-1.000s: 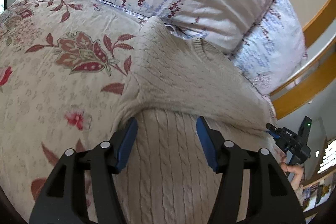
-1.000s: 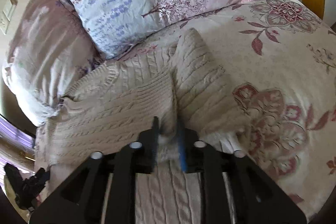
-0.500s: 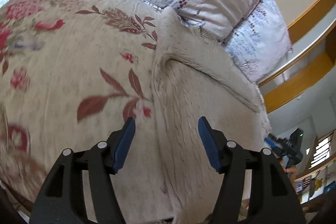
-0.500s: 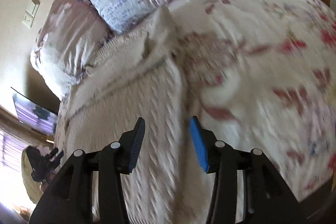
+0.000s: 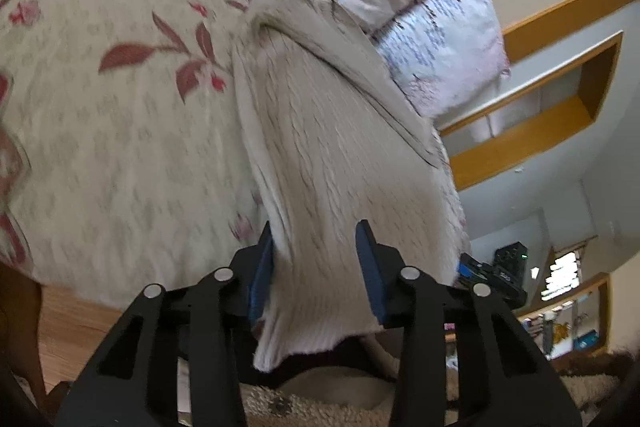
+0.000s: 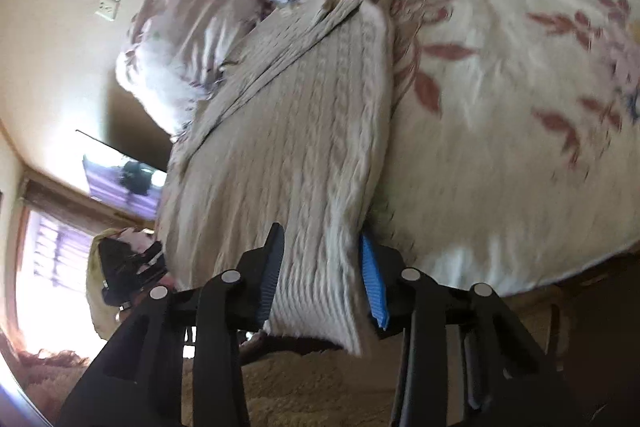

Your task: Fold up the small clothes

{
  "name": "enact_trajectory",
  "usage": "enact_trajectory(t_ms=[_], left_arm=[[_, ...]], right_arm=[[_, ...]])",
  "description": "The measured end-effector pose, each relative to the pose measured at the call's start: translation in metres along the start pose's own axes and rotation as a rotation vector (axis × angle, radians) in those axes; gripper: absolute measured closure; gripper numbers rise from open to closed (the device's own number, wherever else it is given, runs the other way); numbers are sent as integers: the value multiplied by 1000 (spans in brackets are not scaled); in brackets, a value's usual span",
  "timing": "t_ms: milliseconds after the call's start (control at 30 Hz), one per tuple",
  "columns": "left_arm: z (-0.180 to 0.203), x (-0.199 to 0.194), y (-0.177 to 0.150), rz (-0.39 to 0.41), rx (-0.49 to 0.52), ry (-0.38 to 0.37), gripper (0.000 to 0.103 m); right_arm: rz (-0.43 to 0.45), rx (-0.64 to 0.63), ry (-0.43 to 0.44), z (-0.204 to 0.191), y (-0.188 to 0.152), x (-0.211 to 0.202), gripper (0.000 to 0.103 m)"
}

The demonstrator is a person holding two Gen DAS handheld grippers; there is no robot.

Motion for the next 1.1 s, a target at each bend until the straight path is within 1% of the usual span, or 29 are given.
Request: enact_trajectory(t_ms=[133,200,300,333,367,400,433,467,500,567,600,733,767,800,833,900,967,1000,1033,1100], left_arm=[[1,-2,-16,-38,6,-60,65],[3,-2,-23,-55,13,-78,66],[6,-1,-34,-77,52,-77,67],[7,0,-36,-80,63,-69,67],[8,1,-38,-84,74,-59,70],[8,3,-40,-93,87,-42,76],[7,5,-42,-98,96,-24,81],[6,7,-43,-104,103,-3,89],[5,9,-43,-106,107,15,94],[4,9,-41,-98,108,19,96],[5,7,-38,-82,111,19,96],[18,-11,-15,16,151,17,97],[21,-16,-6,45,157,18,97],[24,-20,0,68,161,21,97],[28,-25,12,110,165,29,97],[34,-31,28,160,167,36,97],[44,-36,49,232,180,56,97],[49,-37,55,255,188,63,97],[56,-39,67,293,201,72,97],[64,-42,80,328,215,76,97]], right_arm=[[-16,-24,43,-9,-17,-2,65],[-23,-40,53,-13,-23,-2,65],[-35,-54,49,-16,-27,3,67],[-39,-59,43,-16,-28,4,71],[-41,-66,35,-17,-28,5,75],[-40,-69,32,-18,-28,6,78],[-32,-79,31,-20,-27,6,87],[-17,-92,24,-21,-26,5,91],[0,-107,15,-23,-24,2,93],[58,-156,-27,-28,-15,-6,94],[82,-174,-47,-30,-11,-9,94],[273,-265,-175,-38,19,-40,95],[308,-277,-194,-38,24,-46,95],[369,-289,-213,-40,33,-54,95],[405,-297,-227,-40,39,-59,95],[468,-322,-257,-43,50,-64,95],[526,-355,-274,-52,62,-65,95],[555,-379,-280,-57,69,-64,95],[572,-394,-288,-62,74,-63,95],[608,-421,-297,-71,87,-63,95]])
Point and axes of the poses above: each gripper's, at about its wrist camera, not at the fingertips, and x roughly the way its jaws point, z to its right, y to its top, the point moved 8 cm from there along x, roughly the way its jaws point, and after that the axes turned 10 degrees about -x, right-handed, at the moved point
